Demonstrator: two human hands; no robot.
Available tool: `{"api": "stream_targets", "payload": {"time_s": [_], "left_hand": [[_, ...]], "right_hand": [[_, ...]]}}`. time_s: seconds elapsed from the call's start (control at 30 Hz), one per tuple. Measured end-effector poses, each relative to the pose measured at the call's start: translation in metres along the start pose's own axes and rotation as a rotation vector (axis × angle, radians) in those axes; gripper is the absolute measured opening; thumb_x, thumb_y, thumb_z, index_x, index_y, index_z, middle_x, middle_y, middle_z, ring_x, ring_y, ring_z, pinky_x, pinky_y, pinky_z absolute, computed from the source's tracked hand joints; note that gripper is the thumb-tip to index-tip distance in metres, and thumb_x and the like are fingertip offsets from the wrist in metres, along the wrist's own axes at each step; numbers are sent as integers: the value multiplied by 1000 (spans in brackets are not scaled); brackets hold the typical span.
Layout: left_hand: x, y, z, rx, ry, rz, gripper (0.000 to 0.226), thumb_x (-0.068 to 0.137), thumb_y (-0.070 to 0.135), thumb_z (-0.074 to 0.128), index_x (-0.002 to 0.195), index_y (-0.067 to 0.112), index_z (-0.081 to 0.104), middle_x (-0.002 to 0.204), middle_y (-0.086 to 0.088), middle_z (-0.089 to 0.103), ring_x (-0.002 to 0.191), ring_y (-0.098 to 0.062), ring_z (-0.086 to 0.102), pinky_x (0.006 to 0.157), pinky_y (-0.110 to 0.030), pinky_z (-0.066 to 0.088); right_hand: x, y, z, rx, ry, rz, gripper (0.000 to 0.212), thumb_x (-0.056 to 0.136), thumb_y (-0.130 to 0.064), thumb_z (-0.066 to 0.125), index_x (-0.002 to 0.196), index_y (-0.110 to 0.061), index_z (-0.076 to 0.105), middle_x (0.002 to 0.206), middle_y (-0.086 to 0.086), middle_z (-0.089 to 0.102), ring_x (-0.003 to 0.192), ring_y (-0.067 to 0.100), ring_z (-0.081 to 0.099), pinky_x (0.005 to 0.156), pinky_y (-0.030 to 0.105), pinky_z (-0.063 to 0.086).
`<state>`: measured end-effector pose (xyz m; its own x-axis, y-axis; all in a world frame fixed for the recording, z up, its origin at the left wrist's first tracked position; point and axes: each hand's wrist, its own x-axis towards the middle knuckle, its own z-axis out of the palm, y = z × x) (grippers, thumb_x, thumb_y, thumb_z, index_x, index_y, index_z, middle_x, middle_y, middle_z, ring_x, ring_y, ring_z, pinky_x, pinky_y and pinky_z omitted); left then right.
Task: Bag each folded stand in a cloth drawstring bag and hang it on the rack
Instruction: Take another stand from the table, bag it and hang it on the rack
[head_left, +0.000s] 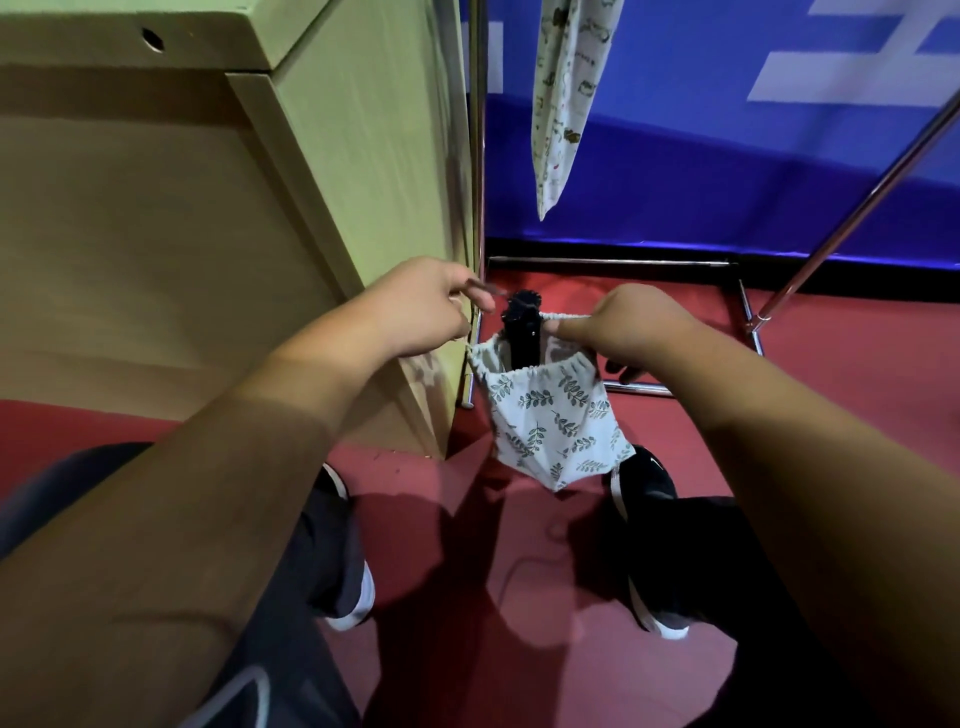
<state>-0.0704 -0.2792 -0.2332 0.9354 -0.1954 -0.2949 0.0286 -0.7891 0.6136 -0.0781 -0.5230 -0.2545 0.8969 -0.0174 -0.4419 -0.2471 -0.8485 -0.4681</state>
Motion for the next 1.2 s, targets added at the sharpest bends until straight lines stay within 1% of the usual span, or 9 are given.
{"api": "stream_targets", "payload": {"time_s": [0.1, 0.23, 0.43, 0.63, 0.77, 0.87, 0.97, 1.07, 1.2], "left_hand": [[-5, 4, -1, -99, 0, 43, 31, 99, 5, 64, 104, 31, 81, 47, 18, 54, 38, -6, 33, 44, -21, 30], [-10, 13, 1, 3, 67, 118, 23, 95, 8, 59, 90, 23, 76, 51, 27, 57, 38, 1, 44, 42, -14, 34], [-6, 4, 6, 483, 25, 268, 14, 86, 23, 60, 89, 36, 64, 76, 11, 60, 75, -11, 56, 71, -32, 48], [0, -7, 15, 873, 64, 148, 28, 96, 19, 53, 115, 31, 69, 105, 0, 71, 101, -29, 68, 84, -40, 56], [4, -4, 23, 906, 114, 72, 41, 93, 7, 52, 125, 26, 69, 117, -4, 68, 106, -32, 68, 78, -40, 55], [7, -1, 23, 820, 177, 30, 59, 90, 1, 53, 143, 25, 56, 120, -7, 62, 100, -34, 66, 76, -42, 57], [5, 3, 23, 685, 315, 65, 82, 96, -3, 51, 161, 44, 34, 120, -3, 54, 91, -28, 62, 61, -34, 45], [6, 8, 22, 318, 436, 71, 59, 101, 9, 54, 143, 49, 58, 105, 6, 58, 76, -20, 65, 60, -29, 44], [12, 13, 15, -476, 346, -11, 45, 85, 12, 63, 113, 44, 75, 77, 6, 57, 62, -16, 50, 66, -31, 43]], "right_hand": [[1, -1, 1, 30, -18, -3, 63, 92, -63, 73, 85, -1, 77, 80, 18, 76, 72, 36, 78, 72, 52, 67], [-1, -3, 3, -18, -9, -47, 51, 104, -46, 63, 90, 0, 79, 76, 17, 76, 67, 34, 77, 69, 42, 66], [4, 0, 9, 3, 3, -54, 45, 104, -37, 61, 86, 0, 79, 83, 20, 79, 75, 36, 79, 76, 53, 66], [8, 3, 3, 98, 73, 90, 44, 99, -43, 72, 85, -2, 78, 80, 13, 79, 69, 32, 77, 68, 38, 62], [8, 6, -3, 183, 149, 57, 40, 102, -37, 68, 92, 2, 77, 77, 17, 77, 78, 40, 78, 85, 50, 64], [7, 11, -4, 226, 267, 44, 35, 97, -42, 71, 82, -12, 78, 74, 10, 76, 78, 36, 77, 83, 51, 65], [7, 19, -5, 292, 333, 37, 36, 92, -49, 76, 76, -17, 79, 73, 5, 77, 77, 34, 76, 80, 52, 66], [8, 19, -4, 689, 229, -1, 32, 97, -37, 77, 76, -12, 76, 80, 8, 78, 73, 31, 74, 83, 55, 64], [11, 19, -6, 856, 169, -46, 28, 103, -31, 68, 81, -14, 73, 83, 7, 77, 79, 23, 71, 82, 45, 59]]}}
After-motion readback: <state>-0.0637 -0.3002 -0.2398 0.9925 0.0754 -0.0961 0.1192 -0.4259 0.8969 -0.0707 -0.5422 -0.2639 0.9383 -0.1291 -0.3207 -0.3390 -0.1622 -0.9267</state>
